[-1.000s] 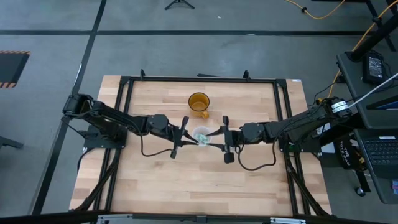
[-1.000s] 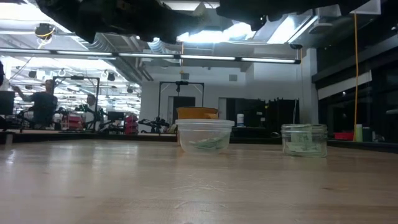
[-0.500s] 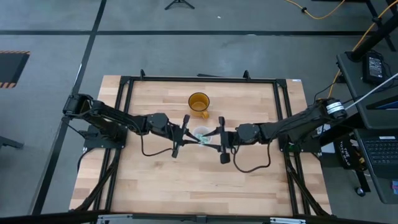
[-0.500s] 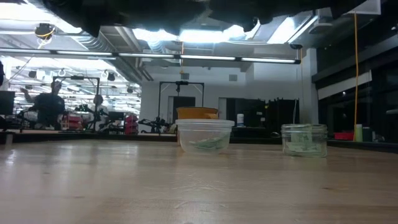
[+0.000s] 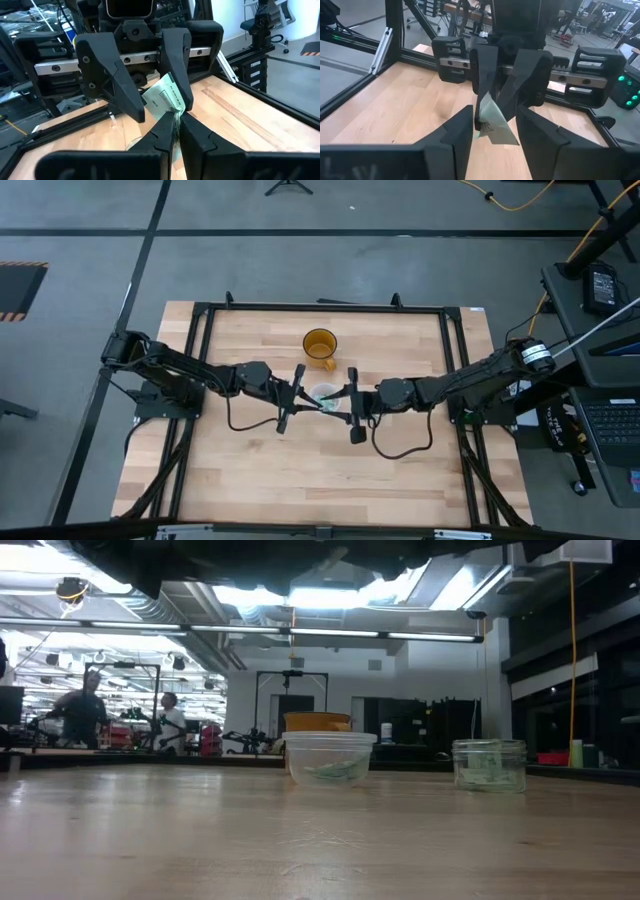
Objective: Pick and place Stevia / Truvia into bins
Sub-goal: Put the green stevia packet into the glass container
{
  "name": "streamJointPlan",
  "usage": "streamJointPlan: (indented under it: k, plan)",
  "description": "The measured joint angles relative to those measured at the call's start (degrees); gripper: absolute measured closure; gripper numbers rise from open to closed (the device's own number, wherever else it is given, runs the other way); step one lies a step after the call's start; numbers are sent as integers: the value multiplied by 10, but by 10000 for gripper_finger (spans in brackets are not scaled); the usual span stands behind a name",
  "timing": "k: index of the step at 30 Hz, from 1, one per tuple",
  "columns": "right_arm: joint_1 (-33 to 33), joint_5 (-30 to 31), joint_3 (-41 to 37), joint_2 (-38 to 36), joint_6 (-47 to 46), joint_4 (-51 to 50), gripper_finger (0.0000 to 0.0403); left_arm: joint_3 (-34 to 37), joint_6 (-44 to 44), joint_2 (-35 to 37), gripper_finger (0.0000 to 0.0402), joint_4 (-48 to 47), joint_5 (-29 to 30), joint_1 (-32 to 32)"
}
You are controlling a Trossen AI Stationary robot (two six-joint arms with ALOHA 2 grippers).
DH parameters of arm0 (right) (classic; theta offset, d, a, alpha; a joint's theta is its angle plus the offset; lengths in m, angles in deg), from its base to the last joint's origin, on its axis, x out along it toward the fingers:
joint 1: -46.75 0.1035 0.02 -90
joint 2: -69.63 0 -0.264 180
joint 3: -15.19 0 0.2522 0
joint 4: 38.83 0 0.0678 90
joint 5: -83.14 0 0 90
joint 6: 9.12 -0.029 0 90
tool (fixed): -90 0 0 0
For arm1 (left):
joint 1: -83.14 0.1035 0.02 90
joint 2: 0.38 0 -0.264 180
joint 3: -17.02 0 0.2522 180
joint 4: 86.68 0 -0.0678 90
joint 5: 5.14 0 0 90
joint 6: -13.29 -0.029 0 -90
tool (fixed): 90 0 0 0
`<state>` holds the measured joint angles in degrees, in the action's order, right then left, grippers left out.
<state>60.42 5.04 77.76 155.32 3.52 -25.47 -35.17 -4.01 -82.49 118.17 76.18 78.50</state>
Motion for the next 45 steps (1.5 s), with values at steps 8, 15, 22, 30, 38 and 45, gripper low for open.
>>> streamJointPlan:
  k: [8,15,22,30,38,45]
  plan:
    - [0,-1,0,0,0,0,355,0,0,0,384,0,1,0]
    - [0,-1,0,-1,-1,-7,388,0,2,0,384,-2,4,0]
    - [6,2,0,-11,7,-25,397,0,21,0,370,-2,14,-2]
    - [19,7,0,-50,11,-79,400,0,17,7,334,-18,82,-18]
    - [40,108,0,-90,-16,-178,401,0,20,84,316,-147,143,-36]
    - [54,128,0,-124,-61,-253,400,0,63,181,323,-329,210,-48]
